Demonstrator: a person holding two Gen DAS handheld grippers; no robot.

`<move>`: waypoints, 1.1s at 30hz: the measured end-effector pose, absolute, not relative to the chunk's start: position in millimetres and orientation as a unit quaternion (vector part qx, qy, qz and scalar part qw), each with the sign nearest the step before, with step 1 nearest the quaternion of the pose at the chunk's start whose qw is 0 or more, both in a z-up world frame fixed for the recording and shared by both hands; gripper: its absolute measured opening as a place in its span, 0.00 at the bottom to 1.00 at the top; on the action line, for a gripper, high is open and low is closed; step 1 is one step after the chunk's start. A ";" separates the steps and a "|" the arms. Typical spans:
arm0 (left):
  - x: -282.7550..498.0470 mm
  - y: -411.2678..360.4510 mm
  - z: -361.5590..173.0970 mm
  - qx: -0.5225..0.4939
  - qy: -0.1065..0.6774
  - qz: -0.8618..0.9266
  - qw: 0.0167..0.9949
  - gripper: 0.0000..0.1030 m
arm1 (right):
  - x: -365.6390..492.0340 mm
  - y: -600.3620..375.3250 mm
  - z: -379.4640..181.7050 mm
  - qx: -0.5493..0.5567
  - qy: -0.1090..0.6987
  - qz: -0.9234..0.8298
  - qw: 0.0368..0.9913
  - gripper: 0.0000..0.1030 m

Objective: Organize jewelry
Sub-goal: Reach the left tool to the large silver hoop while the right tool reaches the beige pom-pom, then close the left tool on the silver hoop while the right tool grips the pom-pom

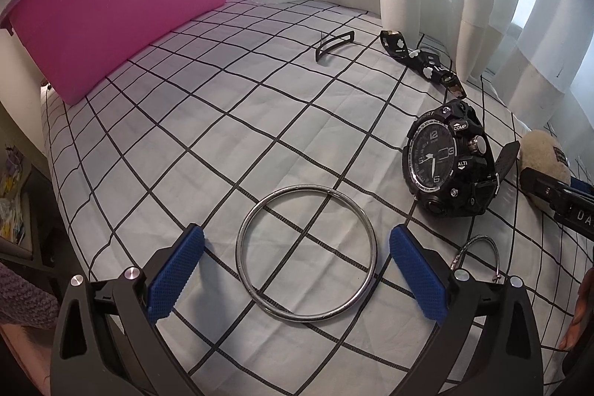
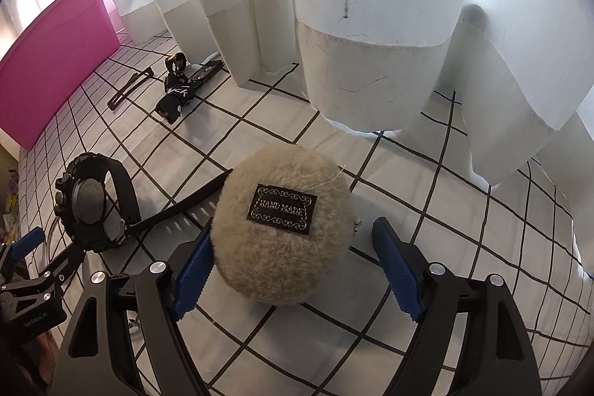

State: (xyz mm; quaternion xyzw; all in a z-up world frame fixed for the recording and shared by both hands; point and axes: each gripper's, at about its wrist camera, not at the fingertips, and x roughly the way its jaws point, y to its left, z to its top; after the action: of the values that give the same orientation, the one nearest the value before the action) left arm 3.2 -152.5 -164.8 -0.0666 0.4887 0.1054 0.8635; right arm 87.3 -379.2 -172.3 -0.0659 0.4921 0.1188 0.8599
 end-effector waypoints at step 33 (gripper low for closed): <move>-19.9 -160.8 -131.5 -0.052 0.431 0.076 0.898 0.68 | 58.5 -397.0 -143.8 -0.037 0.447 0.140 0.883 0.56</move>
State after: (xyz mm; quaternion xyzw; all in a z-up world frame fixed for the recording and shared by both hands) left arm -19.9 -160.8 -131.5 -0.0519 0.4311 0.0759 0.8976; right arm 58.5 -397.0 -143.8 -0.0370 0.4469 0.1399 0.8828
